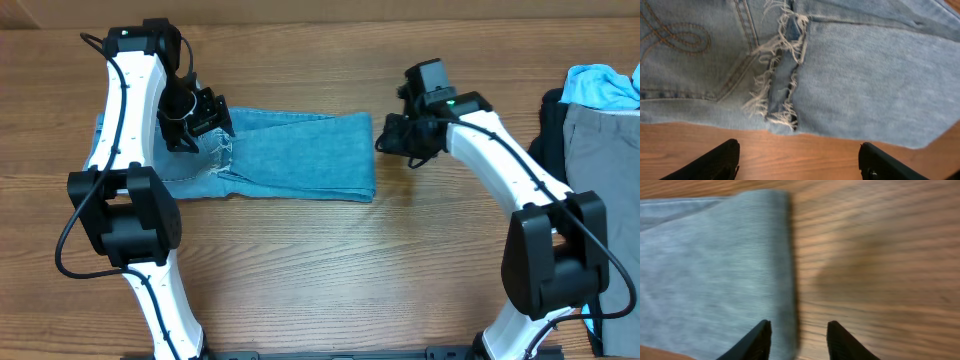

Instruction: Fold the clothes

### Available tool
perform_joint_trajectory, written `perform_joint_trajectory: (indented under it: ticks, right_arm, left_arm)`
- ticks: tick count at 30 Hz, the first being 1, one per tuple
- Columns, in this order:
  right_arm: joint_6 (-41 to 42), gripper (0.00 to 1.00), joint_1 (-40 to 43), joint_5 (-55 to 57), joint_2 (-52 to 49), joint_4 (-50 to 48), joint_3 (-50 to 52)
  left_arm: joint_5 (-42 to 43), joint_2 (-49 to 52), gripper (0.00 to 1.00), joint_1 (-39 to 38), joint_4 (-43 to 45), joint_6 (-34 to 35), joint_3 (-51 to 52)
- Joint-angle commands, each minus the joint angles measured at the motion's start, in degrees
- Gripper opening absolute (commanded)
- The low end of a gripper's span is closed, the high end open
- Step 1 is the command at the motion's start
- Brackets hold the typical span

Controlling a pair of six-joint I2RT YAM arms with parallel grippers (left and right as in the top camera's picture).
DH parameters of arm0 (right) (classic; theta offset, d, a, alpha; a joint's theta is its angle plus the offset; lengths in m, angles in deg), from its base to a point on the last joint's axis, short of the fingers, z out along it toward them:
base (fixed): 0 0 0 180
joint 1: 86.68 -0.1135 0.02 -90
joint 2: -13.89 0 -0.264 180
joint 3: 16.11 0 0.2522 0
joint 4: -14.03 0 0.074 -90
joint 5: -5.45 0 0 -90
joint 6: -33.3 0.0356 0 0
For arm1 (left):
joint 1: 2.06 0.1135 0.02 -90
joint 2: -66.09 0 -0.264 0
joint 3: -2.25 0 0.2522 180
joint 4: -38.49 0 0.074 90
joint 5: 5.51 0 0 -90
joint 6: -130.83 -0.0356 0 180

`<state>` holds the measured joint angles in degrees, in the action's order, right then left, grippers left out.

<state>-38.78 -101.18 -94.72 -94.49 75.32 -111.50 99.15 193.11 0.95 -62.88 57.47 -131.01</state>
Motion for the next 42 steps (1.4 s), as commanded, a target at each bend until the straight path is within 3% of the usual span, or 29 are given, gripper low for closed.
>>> perform_joint_trajectory:
  ticks: [1,7,15,17,18,19,20,21,42]
  right_arm:
    - [-1.84,0.43,3.17,1.40,0.98,2.27,0.26]
    - [-3.43,0.44,5.53,1.68,0.98,5.01,0.26]
    - [-3.41,0.44,5.90,1.68,0.98,5.44,0.26]
    - [-3.41,0.44,5.90,1.66,0.98,5.31,0.26]
    - [-3.41,0.44,5.90,1.66,0.98,5.29,0.26]
    - [-3.41,0.44,5.90,1.66,0.98,5.31,0.26]
    - [-3.41,0.45,5.90,1.64,0.98,5.33,0.26]
    - [-3.41,0.45,5.90,1.64,0.98,5.40,0.26]
    - [-3.39,0.45,5.90,1.66,0.98,5.81,0.26]
  left_arm:
    - [-3.23,2.62,0.79,-1.18,2.05,3.21,3.06]
    - [-2.58,3.02,0.78,-1.33,8.50,6.95,11.61]
    - [-2.34,3.02,0.80,-1.92,15.87,6.12,19.34]
    - [-1.01,3.02,0.75,-2.34,17.16,5.44,20.04]
    - [0.02,3.02,0.67,-2.47,17.46,4.94,20.04]
    - [0.33,2.99,0.48,-2.54,17.55,4.94,19.98]
    - [0.68,2.97,0.16,-2.56,17.59,4.96,19.85]
    - [0.94,2.97,0.04,-2.56,17.49,4.98,19.65]
    - [1.27,2.93,0.04,-2.64,13.57,1.09,8.41]
